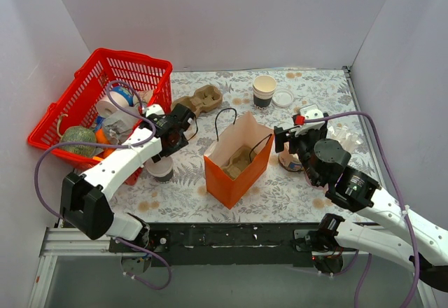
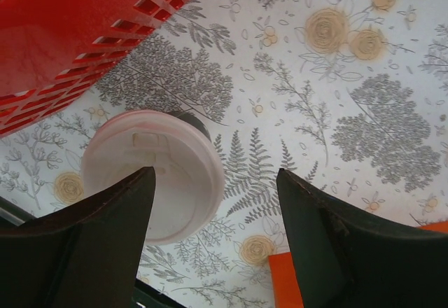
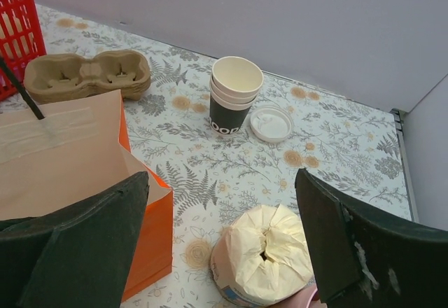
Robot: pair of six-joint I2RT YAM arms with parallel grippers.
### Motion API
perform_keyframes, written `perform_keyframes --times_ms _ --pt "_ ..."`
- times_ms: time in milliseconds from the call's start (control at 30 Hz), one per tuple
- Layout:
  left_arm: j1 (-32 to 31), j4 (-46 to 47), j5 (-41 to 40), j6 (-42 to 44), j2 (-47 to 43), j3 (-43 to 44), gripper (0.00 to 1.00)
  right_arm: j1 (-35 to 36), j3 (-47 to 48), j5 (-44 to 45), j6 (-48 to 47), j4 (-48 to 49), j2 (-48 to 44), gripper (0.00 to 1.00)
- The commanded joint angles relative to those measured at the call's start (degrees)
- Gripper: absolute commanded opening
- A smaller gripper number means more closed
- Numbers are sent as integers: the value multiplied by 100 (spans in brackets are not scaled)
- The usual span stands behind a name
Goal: Pack the takeout coffee
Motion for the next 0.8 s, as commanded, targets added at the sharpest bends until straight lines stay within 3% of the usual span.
perform_keyframes --times_ms 0,200,367,767 --pt "14 -279 -454 -176 8 -214 70 -11 -76 191 -105 393 -5 92" --pt "15 -121 -366 -150 114 -338 69 -11 -68 244 -105 402 -5 92" --pt "23 134 -235 -36 131 -338 62 -11 -67 235 -97 401 -32 91" --pt "23 -25 -428 -203 299 -267 54 -2 -94 244 -114 437 3 91"
